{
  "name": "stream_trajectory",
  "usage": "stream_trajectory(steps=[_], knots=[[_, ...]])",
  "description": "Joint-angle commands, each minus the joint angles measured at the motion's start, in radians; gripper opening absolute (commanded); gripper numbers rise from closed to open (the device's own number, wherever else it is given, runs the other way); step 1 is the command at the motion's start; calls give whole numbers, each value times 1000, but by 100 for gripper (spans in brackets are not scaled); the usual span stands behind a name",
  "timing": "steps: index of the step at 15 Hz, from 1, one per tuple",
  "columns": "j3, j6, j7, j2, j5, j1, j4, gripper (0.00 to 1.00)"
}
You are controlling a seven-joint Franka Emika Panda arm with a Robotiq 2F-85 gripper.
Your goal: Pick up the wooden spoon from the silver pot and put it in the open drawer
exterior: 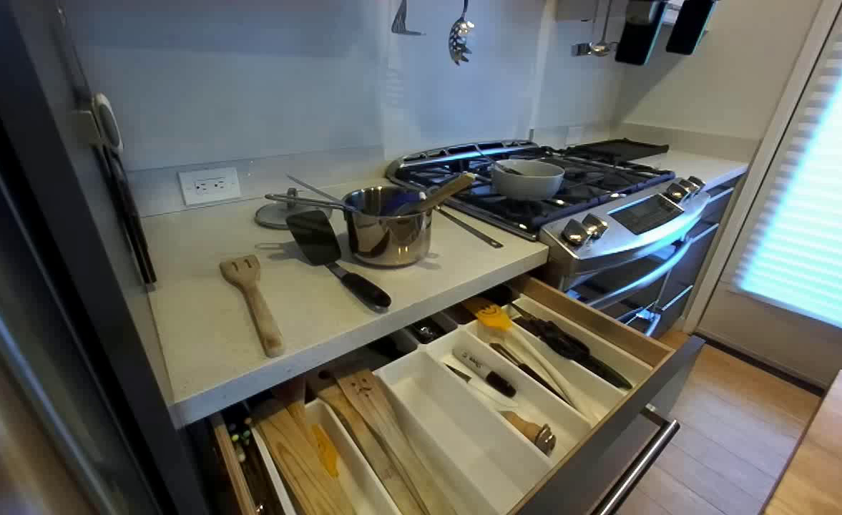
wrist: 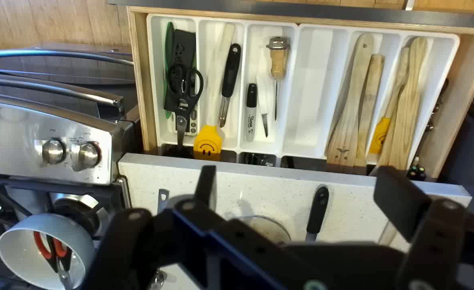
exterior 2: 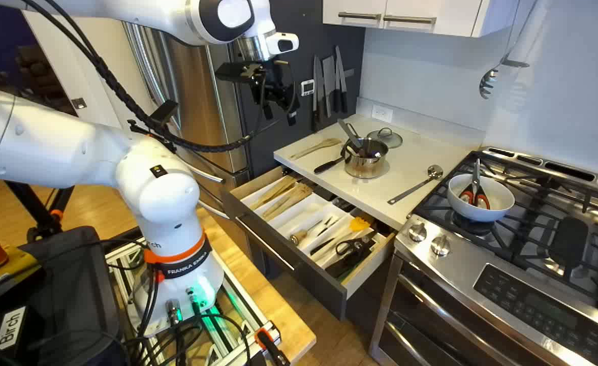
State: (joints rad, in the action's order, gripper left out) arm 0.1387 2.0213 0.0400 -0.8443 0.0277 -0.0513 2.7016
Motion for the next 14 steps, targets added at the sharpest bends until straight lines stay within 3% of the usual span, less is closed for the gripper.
stream_trajectory(steps=[1, 14], knots=[[-10, -3, 8, 2, 9, -12, -2, 100], [-8, 18, 24, 22, 17, 5, 0, 100]])
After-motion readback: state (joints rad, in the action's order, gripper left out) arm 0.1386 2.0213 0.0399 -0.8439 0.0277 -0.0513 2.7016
